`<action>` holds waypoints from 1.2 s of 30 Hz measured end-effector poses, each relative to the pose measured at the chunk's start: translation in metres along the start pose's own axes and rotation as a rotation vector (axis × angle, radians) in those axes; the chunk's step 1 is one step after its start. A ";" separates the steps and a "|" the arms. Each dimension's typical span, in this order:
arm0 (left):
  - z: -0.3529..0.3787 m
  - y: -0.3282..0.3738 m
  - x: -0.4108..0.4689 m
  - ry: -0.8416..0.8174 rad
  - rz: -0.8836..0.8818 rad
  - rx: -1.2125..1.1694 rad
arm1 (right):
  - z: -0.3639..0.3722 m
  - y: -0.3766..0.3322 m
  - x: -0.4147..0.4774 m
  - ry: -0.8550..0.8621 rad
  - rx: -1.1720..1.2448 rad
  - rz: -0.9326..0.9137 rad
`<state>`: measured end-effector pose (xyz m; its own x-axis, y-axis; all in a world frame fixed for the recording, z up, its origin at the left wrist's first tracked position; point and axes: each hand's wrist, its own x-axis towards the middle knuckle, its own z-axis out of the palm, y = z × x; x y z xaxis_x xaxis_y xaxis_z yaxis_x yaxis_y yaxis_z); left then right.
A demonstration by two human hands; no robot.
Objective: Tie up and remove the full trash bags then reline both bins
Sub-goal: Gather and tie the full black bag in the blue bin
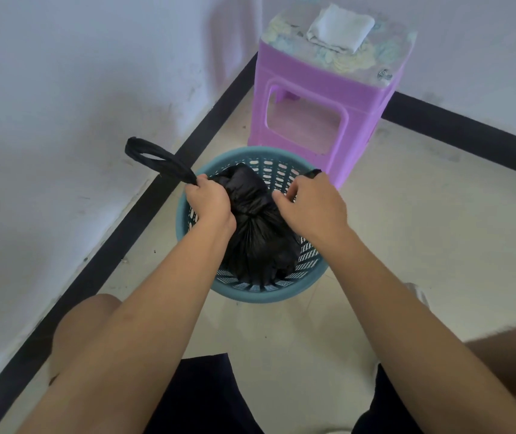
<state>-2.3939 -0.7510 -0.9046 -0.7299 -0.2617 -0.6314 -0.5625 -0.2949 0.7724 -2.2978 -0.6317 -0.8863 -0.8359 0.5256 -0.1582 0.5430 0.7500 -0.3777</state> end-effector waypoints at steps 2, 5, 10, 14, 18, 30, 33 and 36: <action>-0.001 0.000 0.000 0.000 -0.007 -0.005 | 0.001 0.002 -0.004 0.032 -0.171 -0.045; 0.001 0.003 -0.001 0.009 -0.039 -0.055 | -0.010 -0.005 -0.006 0.229 -0.183 -0.140; 0.000 0.012 -0.007 0.052 -0.064 -0.062 | -0.030 -0.021 -0.008 0.176 -0.026 -0.212; 0.003 0.016 -0.015 0.074 -0.063 -0.080 | 0.002 -0.013 -0.018 -0.304 -0.033 -0.014; 0.001 0.013 -0.023 0.031 -0.025 -0.066 | 0.027 -0.001 -0.020 -0.155 0.127 0.122; -0.022 0.002 -0.028 -0.231 0.626 0.514 | 0.054 0.007 0.017 0.070 0.636 -0.084; -0.025 0.008 -0.029 -0.329 1.043 0.655 | 0.045 0.001 0.015 -0.002 0.887 0.041; -0.014 0.013 -0.031 -0.548 0.814 0.469 | 0.047 0.004 0.014 -0.097 1.106 0.147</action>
<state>-2.3728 -0.7595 -0.8756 -0.9596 0.2598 0.1082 0.1612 0.1924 0.9680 -2.3106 -0.6405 -0.9330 -0.7984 0.5098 -0.3203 0.3075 -0.1120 -0.9449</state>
